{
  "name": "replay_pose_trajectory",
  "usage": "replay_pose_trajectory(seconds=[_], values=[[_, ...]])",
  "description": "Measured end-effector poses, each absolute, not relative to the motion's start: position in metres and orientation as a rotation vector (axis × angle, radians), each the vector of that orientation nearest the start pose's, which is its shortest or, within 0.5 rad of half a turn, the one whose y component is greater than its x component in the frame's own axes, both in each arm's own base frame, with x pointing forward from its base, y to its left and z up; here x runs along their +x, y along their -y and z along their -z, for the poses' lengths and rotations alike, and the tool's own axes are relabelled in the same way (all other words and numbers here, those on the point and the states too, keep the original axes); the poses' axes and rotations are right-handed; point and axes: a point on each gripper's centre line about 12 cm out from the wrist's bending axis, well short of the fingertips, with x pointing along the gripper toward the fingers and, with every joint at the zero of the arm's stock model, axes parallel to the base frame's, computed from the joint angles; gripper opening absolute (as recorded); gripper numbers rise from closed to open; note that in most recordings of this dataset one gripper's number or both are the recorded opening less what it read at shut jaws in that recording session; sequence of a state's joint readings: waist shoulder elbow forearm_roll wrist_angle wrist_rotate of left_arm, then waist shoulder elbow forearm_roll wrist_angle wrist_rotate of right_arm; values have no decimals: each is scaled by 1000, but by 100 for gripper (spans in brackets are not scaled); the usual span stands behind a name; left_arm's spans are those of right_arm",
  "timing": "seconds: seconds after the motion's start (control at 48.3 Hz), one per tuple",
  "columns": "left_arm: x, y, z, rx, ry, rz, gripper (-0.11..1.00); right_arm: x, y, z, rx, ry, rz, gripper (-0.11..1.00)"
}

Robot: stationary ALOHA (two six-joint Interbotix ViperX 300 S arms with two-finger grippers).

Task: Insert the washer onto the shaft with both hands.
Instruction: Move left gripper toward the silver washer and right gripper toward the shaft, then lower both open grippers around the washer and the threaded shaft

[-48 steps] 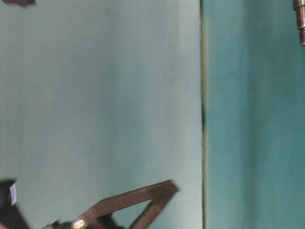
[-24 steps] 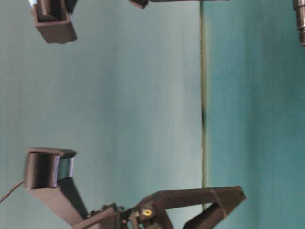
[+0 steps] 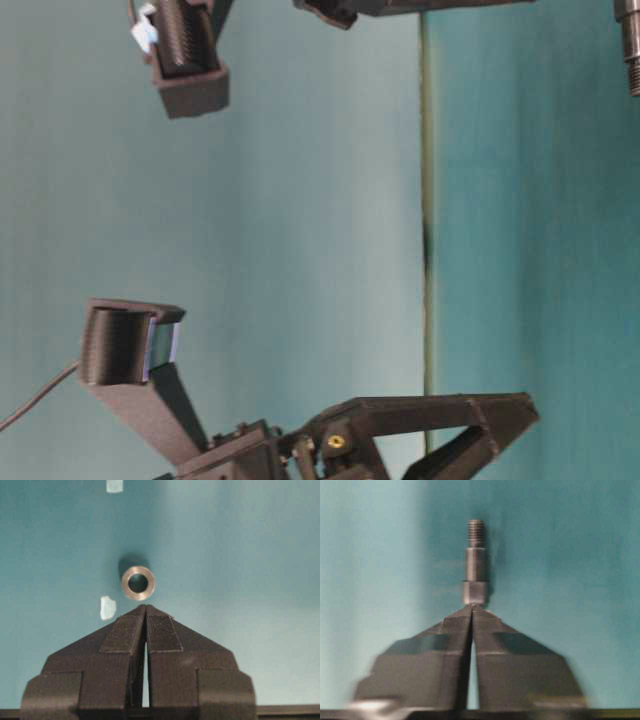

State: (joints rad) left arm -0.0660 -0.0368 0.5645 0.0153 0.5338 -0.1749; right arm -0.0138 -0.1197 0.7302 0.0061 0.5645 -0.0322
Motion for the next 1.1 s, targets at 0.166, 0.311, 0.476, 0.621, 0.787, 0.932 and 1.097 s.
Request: replay_pose_trajectory(seconds=[0.166,0.311,0.476,0.621,0.787,0.932,1.097], values=[[368,24,-163,-109,-1079,-36,53,317,7,-147,-8,-1172,3,38],[370,24,-145,-106,-1123,-41,92,320,9,-139,-15,-1184,0,80],[373,24,-137,-107,-1134,-41,93,320,9,-130,-20,-1209,-3,96],[375,24,-134,-104,-1126,-39,93,322,9,-127,-21,-1201,-3,95],[378,24,-126,-102,-1131,-39,93,325,9,-121,-21,-1195,-3,95],[382,25,-120,-98,-1108,-31,93,325,8,-115,-22,-1195,-4,95],[384,25,-113,-96,-1105,-30,93,325,8,-109,-22,-1204,-6,95]])
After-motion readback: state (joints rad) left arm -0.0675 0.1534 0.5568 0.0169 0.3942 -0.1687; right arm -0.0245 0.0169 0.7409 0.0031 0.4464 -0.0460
